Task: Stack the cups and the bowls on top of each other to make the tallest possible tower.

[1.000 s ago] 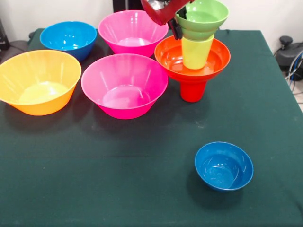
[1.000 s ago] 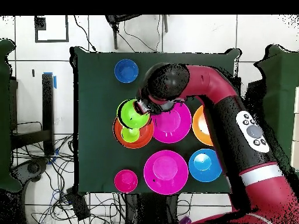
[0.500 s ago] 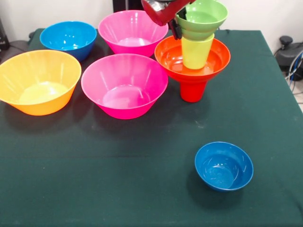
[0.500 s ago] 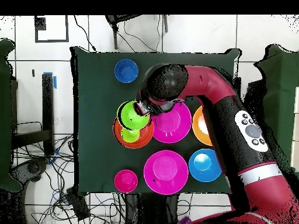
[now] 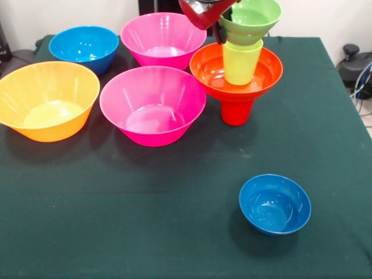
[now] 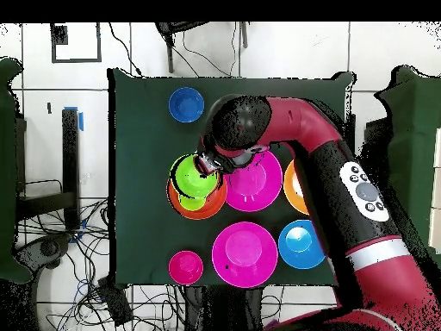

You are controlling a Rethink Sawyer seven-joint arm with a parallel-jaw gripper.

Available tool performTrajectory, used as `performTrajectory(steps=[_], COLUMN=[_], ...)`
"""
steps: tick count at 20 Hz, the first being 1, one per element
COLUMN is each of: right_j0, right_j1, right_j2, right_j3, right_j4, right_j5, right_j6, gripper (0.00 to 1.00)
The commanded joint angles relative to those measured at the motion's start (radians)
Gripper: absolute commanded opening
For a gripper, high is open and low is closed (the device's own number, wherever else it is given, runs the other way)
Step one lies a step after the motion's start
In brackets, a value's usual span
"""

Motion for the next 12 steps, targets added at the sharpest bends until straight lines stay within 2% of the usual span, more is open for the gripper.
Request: performTrajectory(steps=[1, 12], right_j0=[0.038, 0.022], right_j1=[0.059, 0.096], right_j2=[-0.025, -0.024], right_j3=[-0.011, 0.004], right_j4=[-0.095, -0.128], right_j5=[0.062, 0.021], right_j6=[-0.158, -0.161], gripper=[0.00, 0.00])
